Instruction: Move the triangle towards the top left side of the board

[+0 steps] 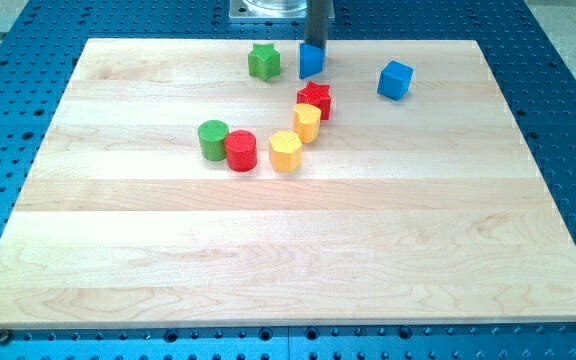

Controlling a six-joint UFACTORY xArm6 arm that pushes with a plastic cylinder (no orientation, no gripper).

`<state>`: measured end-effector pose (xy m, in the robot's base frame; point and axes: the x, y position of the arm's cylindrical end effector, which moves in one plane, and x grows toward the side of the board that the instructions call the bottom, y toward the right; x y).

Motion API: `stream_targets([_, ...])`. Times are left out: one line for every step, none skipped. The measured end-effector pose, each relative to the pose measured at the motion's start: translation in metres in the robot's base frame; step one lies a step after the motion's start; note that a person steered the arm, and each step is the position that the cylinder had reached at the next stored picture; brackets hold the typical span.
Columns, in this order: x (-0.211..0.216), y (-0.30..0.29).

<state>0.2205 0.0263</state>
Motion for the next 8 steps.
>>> stream_targets([0.002,-0.047])
stream_targets([0.084,-0.063])
stream_targets([0.104,-0.029])
stream_targets([0.079,0.029])
stream_targets([0.058,0.036])
stream_targets([0.045,0.009])
stream_targets([0.026,0.014])
stream_targets([0.021,0.003])
